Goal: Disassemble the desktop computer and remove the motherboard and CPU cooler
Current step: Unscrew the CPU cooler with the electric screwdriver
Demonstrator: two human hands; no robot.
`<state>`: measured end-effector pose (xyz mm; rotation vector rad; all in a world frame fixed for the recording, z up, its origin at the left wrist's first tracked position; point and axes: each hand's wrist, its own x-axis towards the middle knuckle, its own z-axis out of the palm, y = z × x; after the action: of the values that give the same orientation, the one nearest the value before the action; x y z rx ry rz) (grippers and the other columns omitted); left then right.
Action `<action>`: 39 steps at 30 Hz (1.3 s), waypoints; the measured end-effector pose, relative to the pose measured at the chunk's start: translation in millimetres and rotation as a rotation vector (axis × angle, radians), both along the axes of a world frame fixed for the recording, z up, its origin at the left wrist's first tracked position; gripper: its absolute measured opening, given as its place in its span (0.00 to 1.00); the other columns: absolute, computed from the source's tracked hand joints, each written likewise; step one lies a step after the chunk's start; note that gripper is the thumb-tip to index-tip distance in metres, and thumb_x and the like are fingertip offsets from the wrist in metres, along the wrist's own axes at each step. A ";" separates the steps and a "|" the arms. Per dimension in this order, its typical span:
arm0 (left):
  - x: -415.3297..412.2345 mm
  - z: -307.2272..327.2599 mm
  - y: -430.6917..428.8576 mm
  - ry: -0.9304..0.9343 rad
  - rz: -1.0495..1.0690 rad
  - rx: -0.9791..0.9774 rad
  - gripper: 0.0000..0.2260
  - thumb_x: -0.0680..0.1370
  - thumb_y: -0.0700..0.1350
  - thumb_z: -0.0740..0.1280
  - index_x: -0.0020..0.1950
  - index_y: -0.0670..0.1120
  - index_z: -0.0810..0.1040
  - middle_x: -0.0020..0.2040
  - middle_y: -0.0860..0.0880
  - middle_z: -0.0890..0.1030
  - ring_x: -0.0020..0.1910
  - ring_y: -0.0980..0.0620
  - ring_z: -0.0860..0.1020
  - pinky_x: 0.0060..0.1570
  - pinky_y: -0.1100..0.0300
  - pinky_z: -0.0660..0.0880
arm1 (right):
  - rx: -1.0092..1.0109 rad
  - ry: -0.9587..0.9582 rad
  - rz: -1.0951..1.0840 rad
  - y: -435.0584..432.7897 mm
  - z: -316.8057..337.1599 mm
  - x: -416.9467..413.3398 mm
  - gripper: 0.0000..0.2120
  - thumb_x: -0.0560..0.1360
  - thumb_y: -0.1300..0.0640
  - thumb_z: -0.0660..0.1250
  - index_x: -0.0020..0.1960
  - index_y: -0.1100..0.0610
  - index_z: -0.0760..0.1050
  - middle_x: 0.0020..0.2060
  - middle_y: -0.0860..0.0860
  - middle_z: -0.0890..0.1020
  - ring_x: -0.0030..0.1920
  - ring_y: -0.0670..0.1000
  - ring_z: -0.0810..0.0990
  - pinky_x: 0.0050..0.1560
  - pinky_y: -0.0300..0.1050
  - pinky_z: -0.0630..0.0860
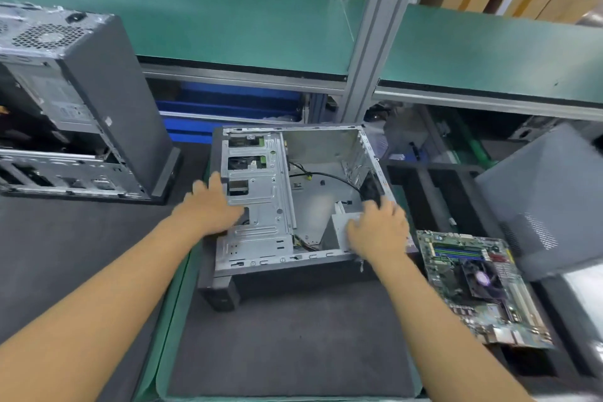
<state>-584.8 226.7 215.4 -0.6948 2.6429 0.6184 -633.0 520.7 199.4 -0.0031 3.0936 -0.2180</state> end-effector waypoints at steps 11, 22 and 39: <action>-112.8 -27.9 -2.9 0.101 -0.226 -0.274 0.39 0.73 0.77 0.47 0.80 0.61 0.49 0.82 0.47 0.40 0.79 0.39 0.38 0.75 0.35 0.42 | -0.205 -0.051 -0.217 -45.8 -42.4 73.2 0.38 0.78 0.36 0.53 0.81 0.51 0.45 0.78 0.56 0.35 0.77 0.60 0.33 0.72 0.71 0.49; -99.2 -43.7 -3.7 0.145 -0.188 -0.380 0.34 0.77 0.71 0.42 0.79 0.56 0.56 0.81 0.47 0.49 0.79 0.38 0.41 0.66 0.25 0.55 | -0.461 0.032 -0.122 -22.7 -43.4 41.2 0.35 0.74 0.53 0.63 0.79 0.52 0.57 0.79 0.57 0.44 0.76 0.55 0.34 0.75 0.66 0.50; -65.8 -15.2 -18.7 0.084 -0.088 -0.407 0.40 0.77 0.71 0.53 0.80 0.46 0.51 0.78 0.38 0.55 0.75 0.33 0.57 0.70 0.38 0.58 | -0.850 -0.319 -0.503 -3.9 -13.2 21.4 0.45 0.78 0.51 0.66 0.79 0.59 0.36 0.75 0.61 0.60 0.67 0.62 0.67 0.64 0.55 0.68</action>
<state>-650.7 208.0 200.2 -0.6652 2.8908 0.0827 -611.6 516.8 186.2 0.6929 2.3944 -1.3518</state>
